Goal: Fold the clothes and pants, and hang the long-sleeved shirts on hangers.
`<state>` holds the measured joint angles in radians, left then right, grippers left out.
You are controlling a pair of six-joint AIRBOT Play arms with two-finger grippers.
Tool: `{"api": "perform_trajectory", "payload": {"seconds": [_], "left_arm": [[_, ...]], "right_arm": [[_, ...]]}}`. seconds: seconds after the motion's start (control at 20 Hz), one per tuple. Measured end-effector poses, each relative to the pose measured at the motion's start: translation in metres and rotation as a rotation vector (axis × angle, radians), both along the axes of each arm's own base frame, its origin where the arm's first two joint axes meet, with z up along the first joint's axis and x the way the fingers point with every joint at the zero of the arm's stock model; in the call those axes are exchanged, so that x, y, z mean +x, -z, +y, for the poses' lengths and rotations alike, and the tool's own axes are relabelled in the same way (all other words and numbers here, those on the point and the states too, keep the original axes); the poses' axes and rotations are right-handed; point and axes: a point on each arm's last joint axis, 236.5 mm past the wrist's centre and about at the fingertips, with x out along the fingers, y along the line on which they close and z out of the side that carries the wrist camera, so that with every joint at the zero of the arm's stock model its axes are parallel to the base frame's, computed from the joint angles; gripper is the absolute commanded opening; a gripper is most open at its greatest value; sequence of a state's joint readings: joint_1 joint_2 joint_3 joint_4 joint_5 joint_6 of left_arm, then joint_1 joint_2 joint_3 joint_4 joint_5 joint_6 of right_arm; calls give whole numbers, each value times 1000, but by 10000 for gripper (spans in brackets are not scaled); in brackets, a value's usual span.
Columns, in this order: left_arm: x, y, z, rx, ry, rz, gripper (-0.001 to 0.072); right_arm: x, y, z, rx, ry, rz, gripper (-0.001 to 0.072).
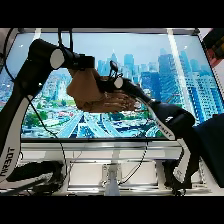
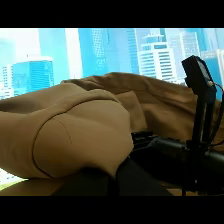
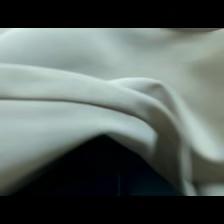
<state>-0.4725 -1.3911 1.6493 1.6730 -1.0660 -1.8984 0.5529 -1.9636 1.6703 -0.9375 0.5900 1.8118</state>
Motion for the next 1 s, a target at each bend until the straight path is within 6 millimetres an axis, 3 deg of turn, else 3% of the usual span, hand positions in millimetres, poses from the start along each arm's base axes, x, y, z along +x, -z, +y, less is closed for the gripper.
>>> {"api": "perform_trajectory", "payload": {"seconds": [0.2,0.35,0.75,1.0], "left_arm": [[4,-3,-30,-108,31,-16,20],[3,14,-64,-186,70,29,21],[-20,54,-181,-427,184,140,21],[-48,73,-243,-477,262,145,21]], "right_arm": [[-2,-19,-73,-168,-108,9,39],[-11,-38,-130,-284,-178,27,39],[-2,-145,-285,-431,-9,-98,40],[-13,-189,-358,-474,113,-140,40]]}}
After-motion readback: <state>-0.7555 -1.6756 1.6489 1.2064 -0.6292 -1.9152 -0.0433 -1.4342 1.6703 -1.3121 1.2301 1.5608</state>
